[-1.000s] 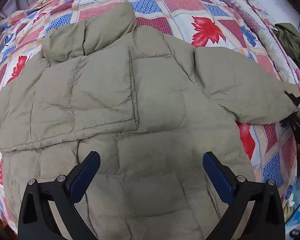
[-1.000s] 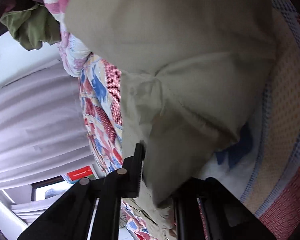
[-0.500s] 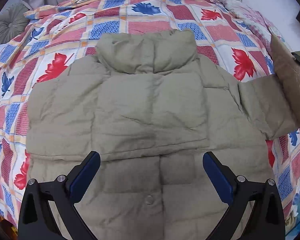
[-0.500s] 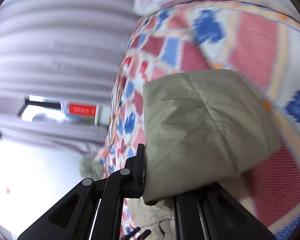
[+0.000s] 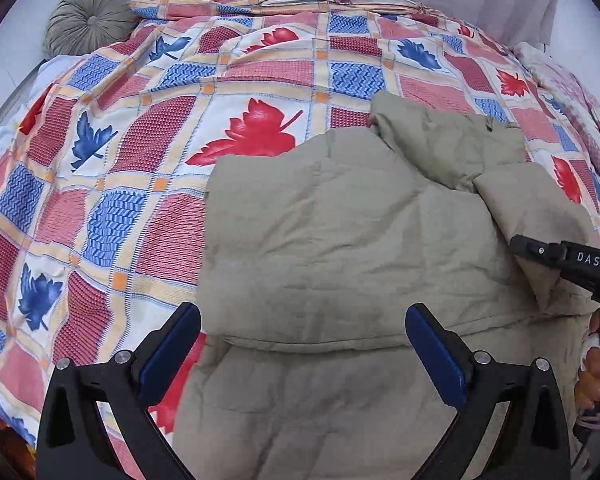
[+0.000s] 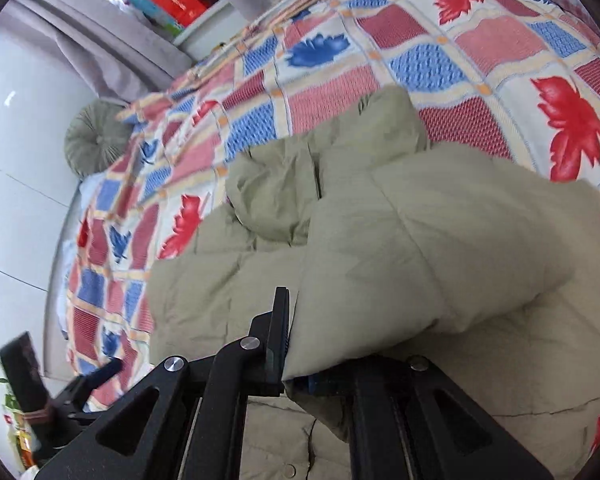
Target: Fold large clothes
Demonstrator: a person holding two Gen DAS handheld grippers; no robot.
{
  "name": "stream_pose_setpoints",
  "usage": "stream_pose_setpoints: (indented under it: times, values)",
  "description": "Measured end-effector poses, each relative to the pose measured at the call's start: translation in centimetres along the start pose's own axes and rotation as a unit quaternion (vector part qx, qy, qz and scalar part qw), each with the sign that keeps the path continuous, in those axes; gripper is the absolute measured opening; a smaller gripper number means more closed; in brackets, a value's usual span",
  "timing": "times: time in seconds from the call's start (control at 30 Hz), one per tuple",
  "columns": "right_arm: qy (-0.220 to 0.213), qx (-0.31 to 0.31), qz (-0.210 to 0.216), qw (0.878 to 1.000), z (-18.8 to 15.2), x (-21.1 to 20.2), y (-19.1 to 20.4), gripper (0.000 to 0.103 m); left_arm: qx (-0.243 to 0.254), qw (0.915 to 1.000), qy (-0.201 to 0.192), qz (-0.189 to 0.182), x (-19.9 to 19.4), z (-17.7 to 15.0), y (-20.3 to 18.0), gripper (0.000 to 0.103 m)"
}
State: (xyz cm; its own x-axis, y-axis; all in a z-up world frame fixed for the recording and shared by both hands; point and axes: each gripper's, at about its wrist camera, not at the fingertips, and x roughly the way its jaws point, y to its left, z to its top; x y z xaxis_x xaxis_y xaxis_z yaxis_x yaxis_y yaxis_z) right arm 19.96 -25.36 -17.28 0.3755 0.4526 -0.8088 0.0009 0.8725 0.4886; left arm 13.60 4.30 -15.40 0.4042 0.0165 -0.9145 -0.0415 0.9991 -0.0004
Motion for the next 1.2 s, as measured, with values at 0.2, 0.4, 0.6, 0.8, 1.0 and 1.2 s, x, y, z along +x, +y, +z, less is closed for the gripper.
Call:
stream_pose_setpoints:
  times: [0.2, 0.4, 0.6, 0.8, 1.0, 1.2]
  values:
    - [0.041, 0.028, -0.046, 0.998, -2.4, 4.8, -0.5, 0.011, 0.019, 0.9995, 0.025, -0.004, 3.0, -0.8, 0.6, 0.102]
    - [0.039, 0.043, -0.017, 0.998, -2.7, 2.3, -0.4, 0.074, -0.011, 0.998, 0.026, -0.057, 3.9, -0.4, -1.9, 0.102]
    - [-0.012, 0.099, -0.008, 0.995, -3.3, -2.7, -3.1, 0.074, -0.021, 0.9969, 0.012, -0.075, 3.9, 1.4, -2.9, 0.102]
    - [-0.066, 0.247, 0.032, 0.966, -1.7, -4.5, -9.6, 0.057, -0.046, 0.9928, 0.007, -0.111, 3.6, 2.0, -1.9, 0.102]
    - [-0.066, 0.112, 0.033, 0.991, 1.4, -3.4, -3.1, 0.014, -0.109, 0.9771, 0.001, -0.182, 3.1, 2.4, 1.2, 0.102]
    - [0.022, -0.09, -0.009, 0.996, -2.3, 1.1, 6.4, 0.018, -0.14, 0.9555, 0.0, -0.26, 2.9, 2.8, 2.0, 0.102]
